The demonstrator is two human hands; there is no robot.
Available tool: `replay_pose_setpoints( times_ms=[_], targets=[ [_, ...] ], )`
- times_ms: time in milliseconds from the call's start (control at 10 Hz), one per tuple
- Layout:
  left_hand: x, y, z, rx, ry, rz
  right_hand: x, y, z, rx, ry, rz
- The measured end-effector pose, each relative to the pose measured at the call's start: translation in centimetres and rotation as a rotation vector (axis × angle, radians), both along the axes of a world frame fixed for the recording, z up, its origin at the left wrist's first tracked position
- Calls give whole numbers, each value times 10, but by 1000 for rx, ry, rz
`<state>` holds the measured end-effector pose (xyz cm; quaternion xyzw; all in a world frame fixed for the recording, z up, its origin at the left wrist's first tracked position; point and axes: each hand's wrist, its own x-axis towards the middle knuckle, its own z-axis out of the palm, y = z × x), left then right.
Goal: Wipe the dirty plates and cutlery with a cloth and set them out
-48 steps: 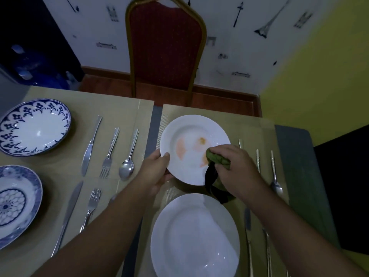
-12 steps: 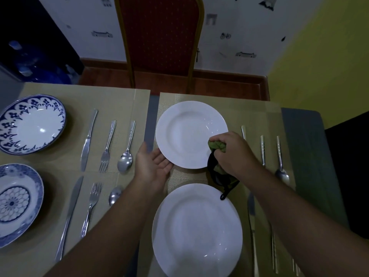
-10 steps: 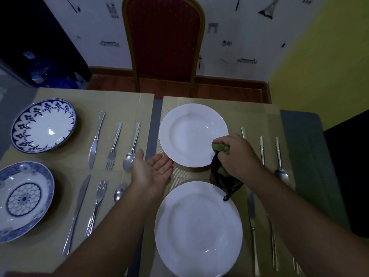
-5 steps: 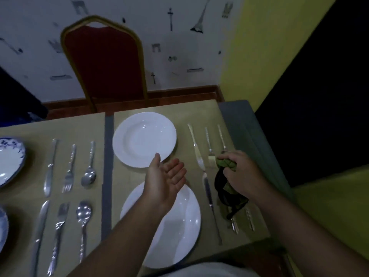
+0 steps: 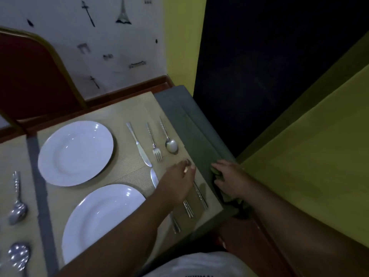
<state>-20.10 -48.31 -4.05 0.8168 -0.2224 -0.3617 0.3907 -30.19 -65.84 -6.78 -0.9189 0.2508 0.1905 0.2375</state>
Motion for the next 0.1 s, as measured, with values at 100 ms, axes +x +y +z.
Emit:
replay_pose_setpoints(
  times_ms=[100],
  targets=[
    [3, 1, -8, 91, -118, -50, 18, 6, -1, 6, -58, -13]
  ],
)
